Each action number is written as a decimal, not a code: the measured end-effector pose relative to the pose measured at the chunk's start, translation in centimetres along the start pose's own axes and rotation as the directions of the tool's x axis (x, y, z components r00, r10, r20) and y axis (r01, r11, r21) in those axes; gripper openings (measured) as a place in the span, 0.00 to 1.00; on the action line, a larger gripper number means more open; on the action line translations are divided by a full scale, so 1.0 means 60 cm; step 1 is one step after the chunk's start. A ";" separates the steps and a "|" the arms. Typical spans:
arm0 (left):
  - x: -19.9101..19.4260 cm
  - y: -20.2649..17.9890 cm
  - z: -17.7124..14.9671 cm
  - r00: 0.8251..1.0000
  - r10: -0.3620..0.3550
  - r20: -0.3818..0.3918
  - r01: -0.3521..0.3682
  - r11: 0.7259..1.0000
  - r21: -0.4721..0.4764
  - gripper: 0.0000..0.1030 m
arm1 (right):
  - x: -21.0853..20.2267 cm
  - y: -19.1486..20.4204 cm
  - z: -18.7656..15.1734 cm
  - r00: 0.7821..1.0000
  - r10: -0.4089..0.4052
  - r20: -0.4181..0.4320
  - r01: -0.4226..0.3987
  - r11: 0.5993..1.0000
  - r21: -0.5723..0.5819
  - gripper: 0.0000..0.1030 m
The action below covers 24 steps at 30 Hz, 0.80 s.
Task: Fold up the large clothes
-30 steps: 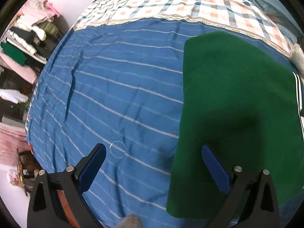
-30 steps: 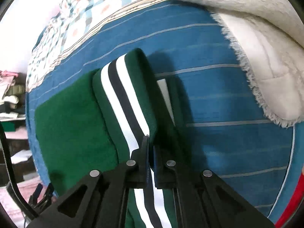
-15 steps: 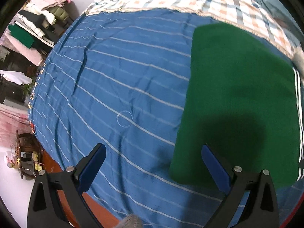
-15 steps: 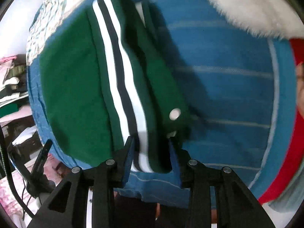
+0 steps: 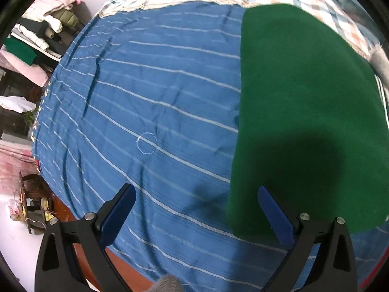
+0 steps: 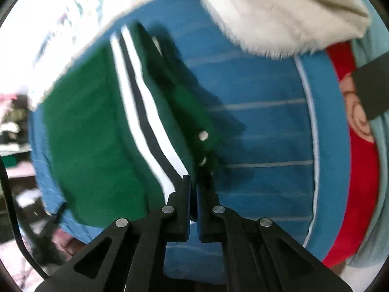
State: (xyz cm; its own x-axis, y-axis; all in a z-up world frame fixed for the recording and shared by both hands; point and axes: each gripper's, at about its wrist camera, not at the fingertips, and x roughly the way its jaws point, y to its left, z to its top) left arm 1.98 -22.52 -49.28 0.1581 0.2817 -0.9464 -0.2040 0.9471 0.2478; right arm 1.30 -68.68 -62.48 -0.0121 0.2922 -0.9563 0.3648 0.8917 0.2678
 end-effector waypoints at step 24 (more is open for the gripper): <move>0.028 -0.071 0.180 0.993 -0.011 0.118 0.003 0.998 0.067 1.00 | 0.061 0.138 0.242 0.994 0.081 0.074 -0.065 0.978 -0.196 0.07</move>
State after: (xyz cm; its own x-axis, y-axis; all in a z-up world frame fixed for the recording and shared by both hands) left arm 13.51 -24.42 -49.66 0.2727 0.2874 -0.9182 -0.1380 0.9562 0.2583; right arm 17.76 -65.25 -65.50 0.0865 0.3366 -0.9377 0.1749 0.9214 0.3470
